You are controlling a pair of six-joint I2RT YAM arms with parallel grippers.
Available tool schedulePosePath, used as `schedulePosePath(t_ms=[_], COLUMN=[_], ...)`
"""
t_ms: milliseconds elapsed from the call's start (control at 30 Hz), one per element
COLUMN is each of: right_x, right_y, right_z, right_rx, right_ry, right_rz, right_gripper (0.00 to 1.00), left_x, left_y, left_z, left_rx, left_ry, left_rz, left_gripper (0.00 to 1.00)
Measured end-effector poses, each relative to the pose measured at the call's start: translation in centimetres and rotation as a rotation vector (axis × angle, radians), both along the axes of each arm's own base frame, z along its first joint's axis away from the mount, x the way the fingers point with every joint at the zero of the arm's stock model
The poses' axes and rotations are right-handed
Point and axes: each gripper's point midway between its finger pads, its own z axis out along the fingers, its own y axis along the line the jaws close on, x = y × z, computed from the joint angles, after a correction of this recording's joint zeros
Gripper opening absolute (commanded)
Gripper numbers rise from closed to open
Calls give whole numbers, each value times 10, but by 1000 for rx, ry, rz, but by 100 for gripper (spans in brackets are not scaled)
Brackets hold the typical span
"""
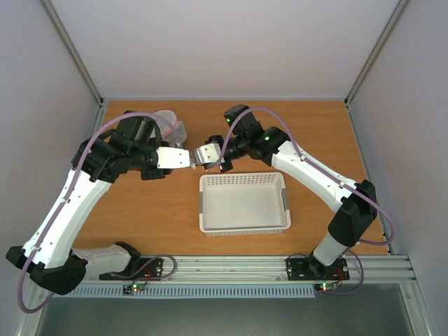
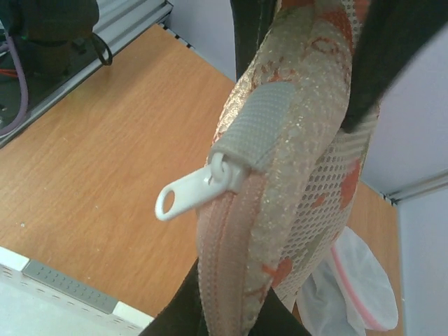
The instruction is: Unzip the laundry bag and remove the bra
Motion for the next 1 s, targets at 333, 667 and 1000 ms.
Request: schedulePosePath(t_ms=[333,667,1000], right_x=[29,35,54], right_y=[1,-16,-9], right_z=[20,61,105], right_rx=[157,521,711], right_ry=[31,261,578], right_rz=[-179,-410,-480], right_gripper=[63,58,57], left_x=[5,68,66], left_y=[10,39,25], left_z=[-29,9,80], left_rx=[-62,-62,-204], left_ry=[26,-387,-787], left_rz=[191,423,259], left_gripper=[1,1,1])
